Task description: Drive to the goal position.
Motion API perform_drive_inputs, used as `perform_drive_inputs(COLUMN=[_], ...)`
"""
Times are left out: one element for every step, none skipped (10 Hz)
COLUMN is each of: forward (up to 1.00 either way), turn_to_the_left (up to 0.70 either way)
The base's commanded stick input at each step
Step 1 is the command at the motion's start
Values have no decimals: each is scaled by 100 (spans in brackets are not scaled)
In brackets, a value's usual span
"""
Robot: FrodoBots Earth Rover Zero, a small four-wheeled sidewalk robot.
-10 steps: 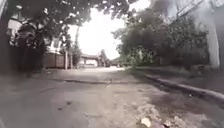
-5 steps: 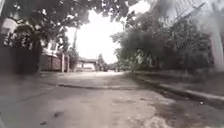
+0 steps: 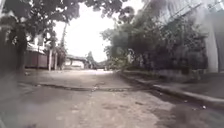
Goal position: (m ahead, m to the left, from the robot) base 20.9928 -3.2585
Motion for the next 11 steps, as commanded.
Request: perform_drive_inputs(forward=[70,70,70,70,70,70,70,70,70,70,70], turn_to_the_left=[0,0,0,0,0,0,0,0,0,0,0])
